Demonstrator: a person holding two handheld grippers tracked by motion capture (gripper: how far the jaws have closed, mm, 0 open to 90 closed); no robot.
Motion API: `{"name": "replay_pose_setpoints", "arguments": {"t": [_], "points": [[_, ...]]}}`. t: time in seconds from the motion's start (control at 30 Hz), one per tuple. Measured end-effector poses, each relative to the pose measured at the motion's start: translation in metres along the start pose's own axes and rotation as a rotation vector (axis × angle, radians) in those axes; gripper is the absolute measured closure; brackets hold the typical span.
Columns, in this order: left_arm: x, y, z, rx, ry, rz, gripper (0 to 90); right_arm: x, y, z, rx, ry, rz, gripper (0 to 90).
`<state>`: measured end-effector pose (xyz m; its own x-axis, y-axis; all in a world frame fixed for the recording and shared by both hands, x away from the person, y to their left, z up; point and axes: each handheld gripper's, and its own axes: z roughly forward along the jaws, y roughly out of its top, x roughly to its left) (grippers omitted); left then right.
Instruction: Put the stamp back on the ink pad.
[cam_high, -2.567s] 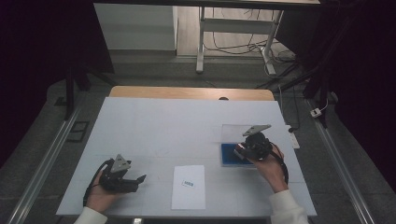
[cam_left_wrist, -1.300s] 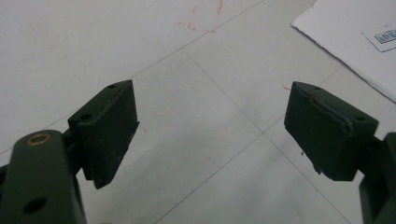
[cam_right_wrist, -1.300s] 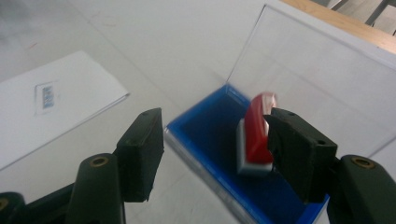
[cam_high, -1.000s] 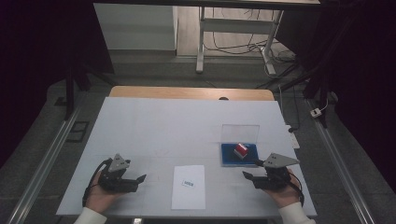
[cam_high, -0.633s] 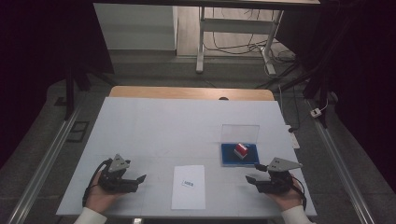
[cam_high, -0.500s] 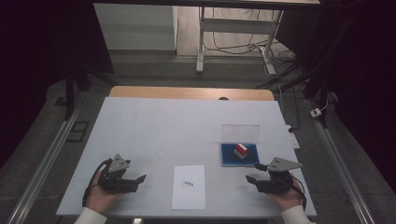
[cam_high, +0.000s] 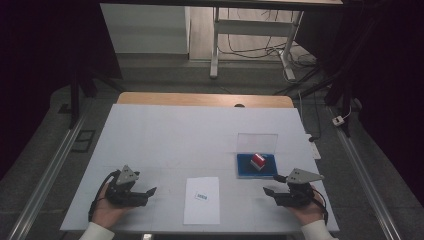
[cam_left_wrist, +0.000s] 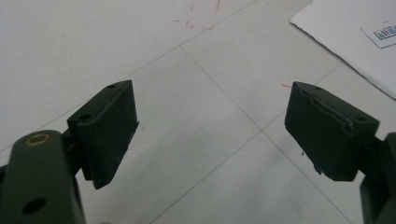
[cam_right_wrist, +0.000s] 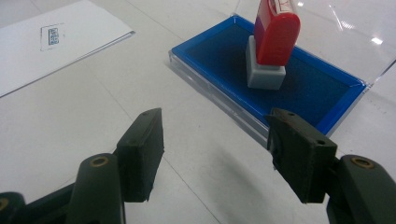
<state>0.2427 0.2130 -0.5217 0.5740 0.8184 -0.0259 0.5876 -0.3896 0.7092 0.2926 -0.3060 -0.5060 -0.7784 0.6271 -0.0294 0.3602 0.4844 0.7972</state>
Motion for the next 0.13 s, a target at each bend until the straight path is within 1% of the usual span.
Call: {"name": "replay_pose_setpoints", "arguments": {"t": [0.07,0.13], "points": [[0.0001,0.0000,-0.0001,0.000,0.001,0.000,17.1,0.0003,0.0005,-0.0006,0.003,-0.005,-0.006,36.3],[0.0002,0.0000,-0.0003,-0.001,0.003,-0.001,17.1,0.0004,0.0010,-0.0010,0.001,0.002,-0.007,36.3]]}}
